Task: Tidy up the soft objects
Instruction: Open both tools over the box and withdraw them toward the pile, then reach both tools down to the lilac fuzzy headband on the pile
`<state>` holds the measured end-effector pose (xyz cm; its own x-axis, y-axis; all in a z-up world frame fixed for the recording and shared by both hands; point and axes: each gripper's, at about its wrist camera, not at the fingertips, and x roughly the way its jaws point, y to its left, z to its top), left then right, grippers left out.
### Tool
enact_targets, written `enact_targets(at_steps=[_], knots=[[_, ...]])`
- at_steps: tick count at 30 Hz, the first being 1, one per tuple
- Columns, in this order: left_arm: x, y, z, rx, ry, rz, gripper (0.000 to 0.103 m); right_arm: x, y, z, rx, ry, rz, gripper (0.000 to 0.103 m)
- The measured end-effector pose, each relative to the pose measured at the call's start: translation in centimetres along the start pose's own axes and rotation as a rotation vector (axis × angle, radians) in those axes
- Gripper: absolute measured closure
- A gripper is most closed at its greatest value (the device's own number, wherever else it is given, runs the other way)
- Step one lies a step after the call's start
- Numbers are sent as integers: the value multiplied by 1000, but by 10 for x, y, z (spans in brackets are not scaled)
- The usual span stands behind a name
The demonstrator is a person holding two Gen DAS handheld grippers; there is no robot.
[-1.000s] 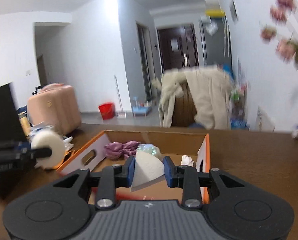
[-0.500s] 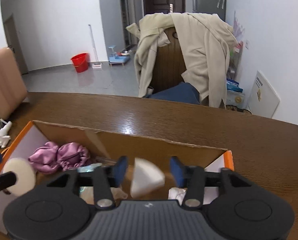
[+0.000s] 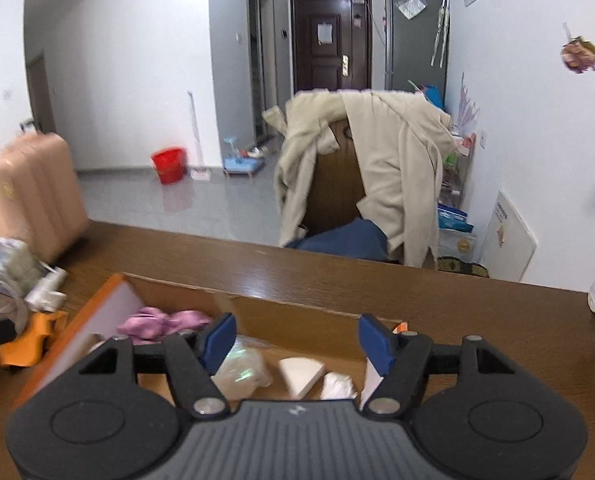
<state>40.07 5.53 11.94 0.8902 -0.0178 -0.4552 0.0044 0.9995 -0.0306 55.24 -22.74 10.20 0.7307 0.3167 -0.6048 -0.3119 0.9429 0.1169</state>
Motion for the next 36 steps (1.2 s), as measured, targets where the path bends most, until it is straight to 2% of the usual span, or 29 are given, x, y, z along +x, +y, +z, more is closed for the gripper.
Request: enact_targets(at_steps=[4,8,10,12,18,22,24,26,30,36], knots=[[-66,-1,-19,-2,-73,-2,18,-62,8,-21,14,-56,74,26],[-131,-9,-51,-9,-140,9,14,-127,26,-62,-17,-132,122,19],[-160,-12,-68,7,-196,14,3,-160,35,-89,-28,-178,146,16],[-187,-16,-87,28,-251,29,1,-189,46,-117,-44,-225,166,15],[-242,-20,-140,-11,-303,76,0,-246,76,-189,-68,-301,171,14],[-259,-18,-178,-64,-268,63,0,-270,96,-228,-85,-334,163,9],[-257,-14,-194,-92,-222,43,0,-281,102,-249,-58,-351,160,2],[-254,-9,-204,-108,-187,25,0,-287,107,-270,-13,-362,185,1],[-251,4,-210,-135,-176,26,0,-294,119,-299,19,-313,175,1],[-241,6,-219,-162,-140,34,0,-297,130,-313,-13,-295,123,1]])
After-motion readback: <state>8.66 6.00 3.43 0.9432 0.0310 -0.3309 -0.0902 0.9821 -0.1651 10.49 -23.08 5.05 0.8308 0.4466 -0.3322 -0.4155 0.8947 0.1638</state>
